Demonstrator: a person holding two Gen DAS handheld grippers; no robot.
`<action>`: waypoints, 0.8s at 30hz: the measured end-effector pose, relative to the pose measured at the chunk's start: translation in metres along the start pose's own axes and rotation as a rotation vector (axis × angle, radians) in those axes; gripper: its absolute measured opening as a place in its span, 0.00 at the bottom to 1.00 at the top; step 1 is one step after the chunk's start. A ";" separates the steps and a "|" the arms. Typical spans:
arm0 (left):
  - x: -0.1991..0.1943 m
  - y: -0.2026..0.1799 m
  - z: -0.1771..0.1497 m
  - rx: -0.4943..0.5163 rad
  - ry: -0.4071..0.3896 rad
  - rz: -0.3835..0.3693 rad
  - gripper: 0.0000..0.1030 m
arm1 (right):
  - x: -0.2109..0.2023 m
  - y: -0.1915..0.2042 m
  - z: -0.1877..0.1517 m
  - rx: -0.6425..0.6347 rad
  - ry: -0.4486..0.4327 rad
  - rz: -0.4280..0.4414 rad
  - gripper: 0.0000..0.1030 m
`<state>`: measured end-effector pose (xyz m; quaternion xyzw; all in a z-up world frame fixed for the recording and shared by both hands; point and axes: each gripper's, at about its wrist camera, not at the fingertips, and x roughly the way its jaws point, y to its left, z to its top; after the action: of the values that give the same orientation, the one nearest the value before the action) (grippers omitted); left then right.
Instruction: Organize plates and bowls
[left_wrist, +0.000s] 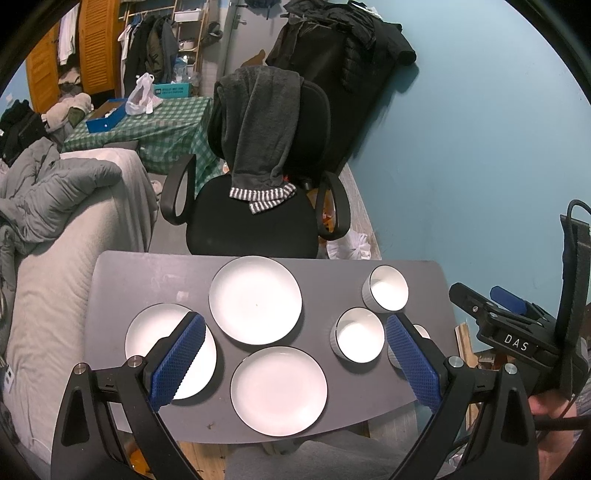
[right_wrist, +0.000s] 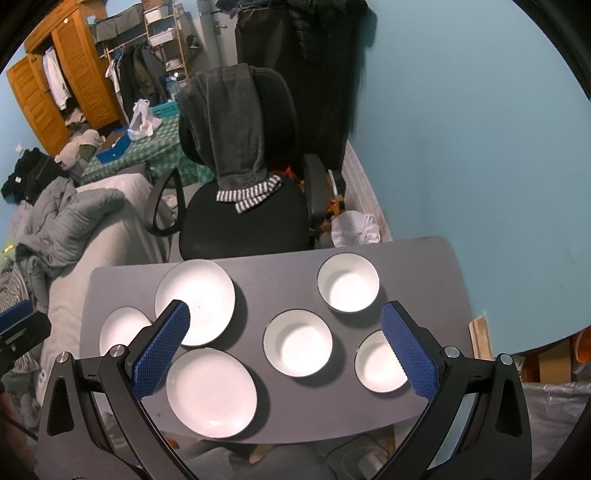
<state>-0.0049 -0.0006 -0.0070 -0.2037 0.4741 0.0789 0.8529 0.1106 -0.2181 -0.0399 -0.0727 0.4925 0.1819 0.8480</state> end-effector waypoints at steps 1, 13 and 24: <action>0.000 0.000 0.000 -0.001 0.000 -0.001 0.97 | 0.001 0.000 0.000 0.000 0.001 0.000 0.98; 0.000 0.000 0.000 -0.006 0.001 -0.002 0.97 | 0.004 0.000 0.003 -0.002 0.012 0.004 0.98; 0.001 0.001 0.000 -0.009 0.003 -0.004 0.97 | 0.003 0.003 0.003 0.004 0.014 0.003 0.98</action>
<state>-0.0051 0.0000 -0.0078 -0.2085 0.4745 0.0792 0.8515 0.1134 -0.2133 -0.0407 -0.0717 0.4989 0.1820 0.8443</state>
